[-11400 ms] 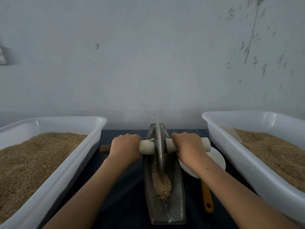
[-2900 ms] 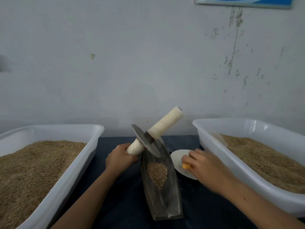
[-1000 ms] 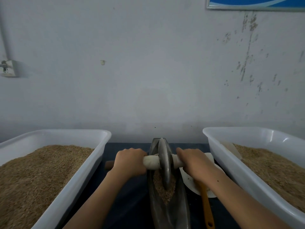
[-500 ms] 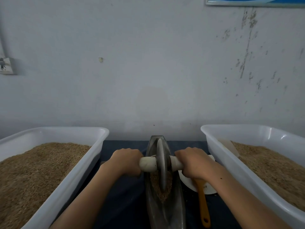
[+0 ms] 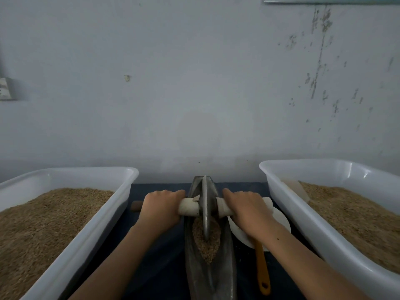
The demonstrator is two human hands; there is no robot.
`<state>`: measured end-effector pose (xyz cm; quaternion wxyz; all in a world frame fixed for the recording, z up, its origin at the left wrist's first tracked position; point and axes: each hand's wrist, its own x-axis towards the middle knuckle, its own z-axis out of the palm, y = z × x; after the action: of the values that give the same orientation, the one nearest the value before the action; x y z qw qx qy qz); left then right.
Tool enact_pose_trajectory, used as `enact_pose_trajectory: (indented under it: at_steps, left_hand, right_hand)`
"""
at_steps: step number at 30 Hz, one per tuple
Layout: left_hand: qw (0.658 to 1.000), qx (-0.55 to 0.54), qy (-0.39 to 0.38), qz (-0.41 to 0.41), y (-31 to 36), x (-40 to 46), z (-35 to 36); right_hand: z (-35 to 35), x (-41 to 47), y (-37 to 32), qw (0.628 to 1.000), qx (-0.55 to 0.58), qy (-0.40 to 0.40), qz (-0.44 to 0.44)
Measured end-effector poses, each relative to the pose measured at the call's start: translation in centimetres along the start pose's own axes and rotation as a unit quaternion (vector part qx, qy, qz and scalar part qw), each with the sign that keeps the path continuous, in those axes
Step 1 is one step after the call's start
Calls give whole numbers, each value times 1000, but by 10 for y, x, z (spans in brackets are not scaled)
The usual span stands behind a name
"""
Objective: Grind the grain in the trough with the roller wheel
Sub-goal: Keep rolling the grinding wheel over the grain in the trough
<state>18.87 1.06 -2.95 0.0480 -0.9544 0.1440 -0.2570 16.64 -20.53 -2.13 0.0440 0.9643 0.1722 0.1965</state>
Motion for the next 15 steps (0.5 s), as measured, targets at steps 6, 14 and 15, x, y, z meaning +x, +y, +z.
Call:
enact_pose_trajectory:
  at_steps: [6, 14, 15]
  left_hand:
    - [985, -14, -167, 30, -3, 3, -17]
    - [987, -14, -156, 22, -1, 7, -13]
    - [991, -12, -129, 19, -1, 6, -11]
  right_hand:
    - [-17, 5, 0, 991, -2, -131, -5]
    - [-13, 9, -1, 994, -3, -112, 6]
    - [-10, 9, -2, 996, -3, -89, 10]
